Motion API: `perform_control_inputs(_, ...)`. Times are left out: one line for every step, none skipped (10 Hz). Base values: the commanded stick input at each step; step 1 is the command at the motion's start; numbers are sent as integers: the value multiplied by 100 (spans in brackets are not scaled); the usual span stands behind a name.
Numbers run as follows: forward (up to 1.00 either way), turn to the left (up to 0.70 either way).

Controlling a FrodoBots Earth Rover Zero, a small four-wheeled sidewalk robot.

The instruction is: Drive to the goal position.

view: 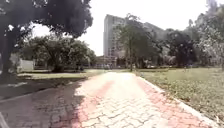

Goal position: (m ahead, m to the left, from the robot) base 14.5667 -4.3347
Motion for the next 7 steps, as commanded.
perform_control_inputs(70, 0)
perform_control_inputs(70, 0)
perform_control_inputs(70, 0)
perform_control_inputs(70, 0)
perform_control_inputs(70, 0)
perform_control_inputs(70, 0)
perform_control_inputs(70, 0)
